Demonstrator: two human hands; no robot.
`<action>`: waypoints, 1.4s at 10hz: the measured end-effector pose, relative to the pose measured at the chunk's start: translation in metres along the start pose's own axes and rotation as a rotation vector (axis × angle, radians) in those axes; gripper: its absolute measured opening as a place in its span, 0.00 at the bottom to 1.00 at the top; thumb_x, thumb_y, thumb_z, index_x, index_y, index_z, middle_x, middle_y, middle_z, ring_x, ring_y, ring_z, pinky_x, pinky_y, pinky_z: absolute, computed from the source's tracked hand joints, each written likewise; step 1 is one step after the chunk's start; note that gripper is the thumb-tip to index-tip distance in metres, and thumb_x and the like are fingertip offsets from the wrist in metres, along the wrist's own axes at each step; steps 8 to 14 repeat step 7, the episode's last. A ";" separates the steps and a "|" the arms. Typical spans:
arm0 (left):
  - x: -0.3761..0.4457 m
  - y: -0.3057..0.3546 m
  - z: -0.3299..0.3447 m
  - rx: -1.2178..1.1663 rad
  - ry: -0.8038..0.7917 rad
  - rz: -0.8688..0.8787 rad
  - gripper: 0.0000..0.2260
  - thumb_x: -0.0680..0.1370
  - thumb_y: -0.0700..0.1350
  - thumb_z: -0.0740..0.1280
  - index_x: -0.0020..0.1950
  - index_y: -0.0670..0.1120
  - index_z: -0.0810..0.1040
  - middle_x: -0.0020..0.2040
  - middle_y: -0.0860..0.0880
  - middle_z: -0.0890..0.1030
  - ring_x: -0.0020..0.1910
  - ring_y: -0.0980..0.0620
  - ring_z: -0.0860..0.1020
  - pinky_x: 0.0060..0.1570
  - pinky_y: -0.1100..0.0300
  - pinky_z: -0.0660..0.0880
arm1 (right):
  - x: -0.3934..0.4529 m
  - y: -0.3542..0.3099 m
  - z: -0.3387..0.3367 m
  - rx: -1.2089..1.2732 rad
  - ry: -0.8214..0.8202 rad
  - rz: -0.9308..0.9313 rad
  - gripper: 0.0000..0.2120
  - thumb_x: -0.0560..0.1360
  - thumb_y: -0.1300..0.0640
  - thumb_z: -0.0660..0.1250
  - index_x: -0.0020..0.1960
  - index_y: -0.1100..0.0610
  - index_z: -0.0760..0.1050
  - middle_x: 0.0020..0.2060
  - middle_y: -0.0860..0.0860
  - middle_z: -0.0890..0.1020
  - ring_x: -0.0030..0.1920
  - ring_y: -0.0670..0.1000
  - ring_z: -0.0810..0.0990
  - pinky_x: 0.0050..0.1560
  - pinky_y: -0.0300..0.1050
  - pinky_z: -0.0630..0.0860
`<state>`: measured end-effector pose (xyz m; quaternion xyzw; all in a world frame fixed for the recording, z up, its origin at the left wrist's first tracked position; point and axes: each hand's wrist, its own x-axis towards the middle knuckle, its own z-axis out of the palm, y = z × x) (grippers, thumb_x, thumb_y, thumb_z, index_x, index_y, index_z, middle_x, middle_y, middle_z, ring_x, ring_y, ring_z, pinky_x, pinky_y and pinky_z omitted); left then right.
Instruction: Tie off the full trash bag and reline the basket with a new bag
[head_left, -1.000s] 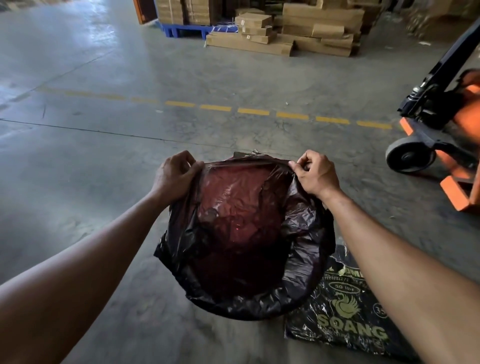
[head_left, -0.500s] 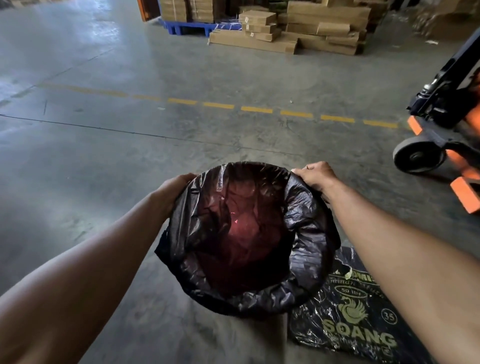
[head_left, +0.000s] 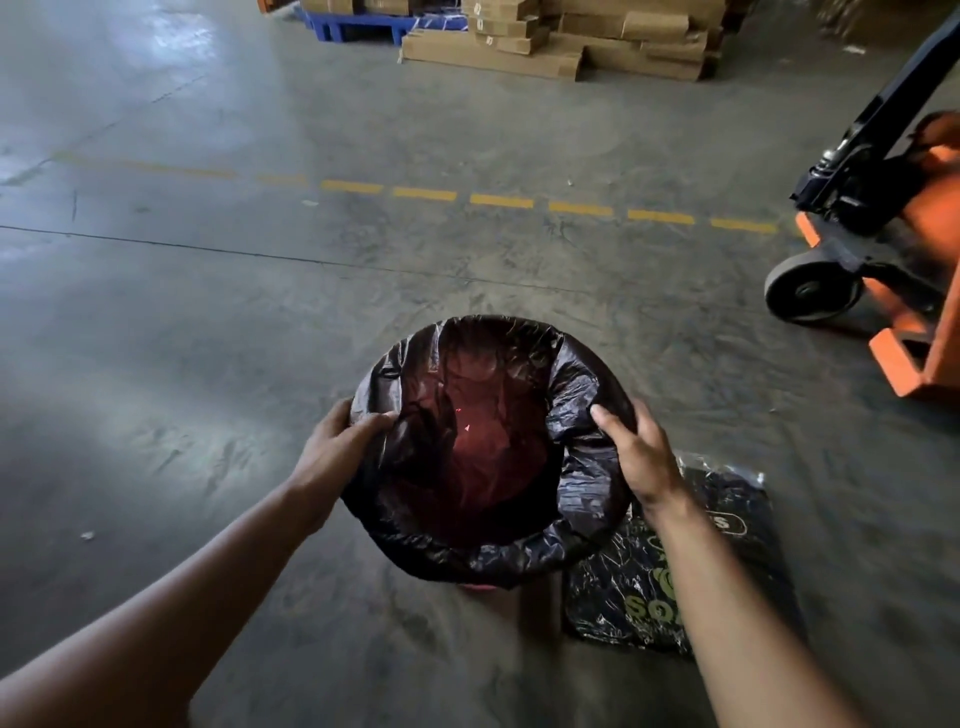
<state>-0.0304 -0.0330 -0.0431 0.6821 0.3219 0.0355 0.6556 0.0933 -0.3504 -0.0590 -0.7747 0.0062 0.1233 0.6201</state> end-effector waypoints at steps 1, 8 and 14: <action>-0.001 0.004 0.017 -0.166 0.051 -0.007 0.20 0.67 0.53 0.74 0.58 0.53 0.81 0.53 0.47 0.87 0.56 0.43 0.85 0.60 0.42 0.80 | 0.007 -0.002 0.001 0.033 0.053 0.003 0.17 0.76 0.52 0.68 0.64 0.52 0.78 0.56 0.51 0.85 0.58 0.55 0.83 0.65 0.57 0.77; 0.005 0.009 0.008 0.483 0.162 0.070 0.37 0.72 0.78 0.53 0.69 0.52 0.68 0.64 0.46 0.76 0.67 0.43 0.73 0.69 0.43 0.69 | 0.019 -0.025 -0.037 -0.733 -0.044 0.035 0.40 0.72 0.22 0.46 0.67 0.47 0.75 0.64 0.55 0.82 0.64 0.61 0.79 0.68 0.63 0.71; 0.005 0.009 0.008 0.483 0.162 0.070 0.37 0.72 0.78 0.53 0.69 0.52 0.68 0.64 0.46 0.76 0.67 0.43 0.73 0.69 0.43 0.69 | 0.019 -0.025 -0.037 -0.733 -0.044 0.035 0.40 0.72 0.22 0.46 0.67 0.47 0.75 0.64 0.55 0.82 0.64 0.61 0.79 0.68 0.63 0.71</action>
